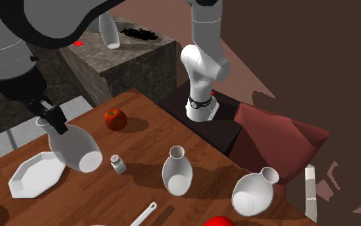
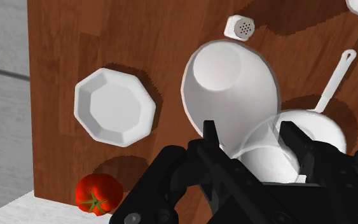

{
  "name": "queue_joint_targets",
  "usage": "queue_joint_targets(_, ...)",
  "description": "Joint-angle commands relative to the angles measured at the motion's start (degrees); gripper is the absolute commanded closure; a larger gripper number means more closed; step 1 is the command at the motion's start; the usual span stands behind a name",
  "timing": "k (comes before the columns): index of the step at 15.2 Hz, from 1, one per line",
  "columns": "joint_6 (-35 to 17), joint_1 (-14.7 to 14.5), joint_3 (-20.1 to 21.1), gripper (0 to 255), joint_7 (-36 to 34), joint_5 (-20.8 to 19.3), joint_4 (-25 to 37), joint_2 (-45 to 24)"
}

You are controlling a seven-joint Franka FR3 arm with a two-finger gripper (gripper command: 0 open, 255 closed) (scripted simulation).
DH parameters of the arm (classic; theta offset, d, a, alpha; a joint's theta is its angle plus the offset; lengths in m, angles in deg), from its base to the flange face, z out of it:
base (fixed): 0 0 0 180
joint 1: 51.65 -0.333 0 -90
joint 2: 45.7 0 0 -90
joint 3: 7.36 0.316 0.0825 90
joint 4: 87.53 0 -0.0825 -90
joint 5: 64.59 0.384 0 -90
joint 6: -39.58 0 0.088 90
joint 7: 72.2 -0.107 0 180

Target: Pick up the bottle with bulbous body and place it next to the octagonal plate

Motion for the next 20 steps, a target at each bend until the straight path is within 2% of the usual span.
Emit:
queue_joint_targets(1,-0.5,0.8,-0.7,255,1.6,0.2,3.6,-4.0)
queue_joint_targets(6,-0.4,2.8,-1.7,255,4.6,0.8,13.5,-14.0)
queue_joint_targets(20,-10.5,2.8,-1.6,255,4.8,1.0,4.5,-15.1)
